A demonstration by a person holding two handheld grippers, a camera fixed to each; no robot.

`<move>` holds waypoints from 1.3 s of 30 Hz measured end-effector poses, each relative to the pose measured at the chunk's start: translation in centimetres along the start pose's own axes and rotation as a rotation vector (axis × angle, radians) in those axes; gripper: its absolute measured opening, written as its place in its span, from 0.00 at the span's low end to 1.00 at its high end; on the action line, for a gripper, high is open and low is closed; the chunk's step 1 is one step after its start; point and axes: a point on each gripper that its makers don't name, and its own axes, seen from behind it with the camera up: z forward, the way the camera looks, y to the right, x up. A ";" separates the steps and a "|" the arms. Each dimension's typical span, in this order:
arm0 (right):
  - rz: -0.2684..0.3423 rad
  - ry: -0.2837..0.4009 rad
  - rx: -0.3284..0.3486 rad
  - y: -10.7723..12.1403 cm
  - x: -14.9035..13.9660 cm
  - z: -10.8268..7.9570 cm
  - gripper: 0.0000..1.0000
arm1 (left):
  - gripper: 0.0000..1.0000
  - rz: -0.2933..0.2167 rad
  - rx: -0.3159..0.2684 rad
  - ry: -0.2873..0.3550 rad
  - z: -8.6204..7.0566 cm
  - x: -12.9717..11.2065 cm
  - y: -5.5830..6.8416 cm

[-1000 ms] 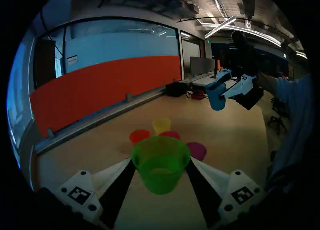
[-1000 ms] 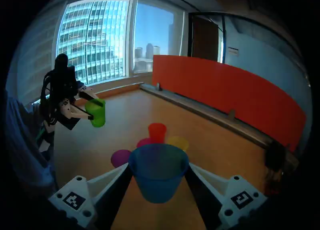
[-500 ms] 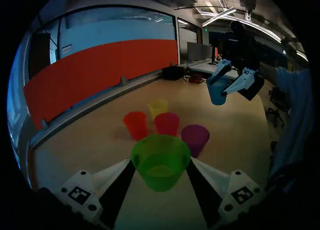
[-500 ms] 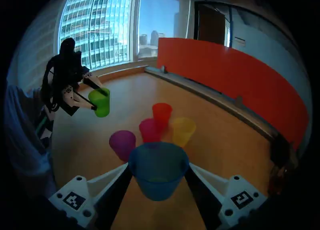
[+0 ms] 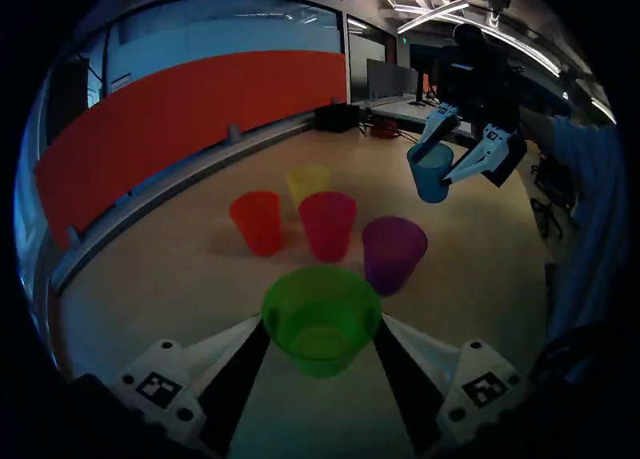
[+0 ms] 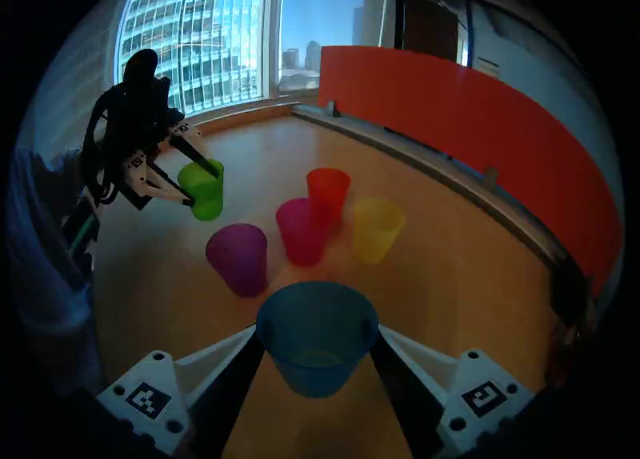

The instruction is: Pour water

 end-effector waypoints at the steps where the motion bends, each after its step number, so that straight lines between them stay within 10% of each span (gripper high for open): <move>1: 0.000 -0.005 0.001 0.0 -0.2 0.2 0.90 | 0.85 0.000 -0.003 -0.005 0.2 -0.2 0.0; 20: 0.017 -0.039 0.023 -0.1 -1.8 2.9 0.90 | 0.86 -0.032 -0.041 -0.033 2.9 -2.3 0.4; 39: 0.019 -0.049 0.024 -0.4 -2.4 3.9 0.90 | 0.97 -0.036 -0.049 -0.026 2.5 -2.7 0.7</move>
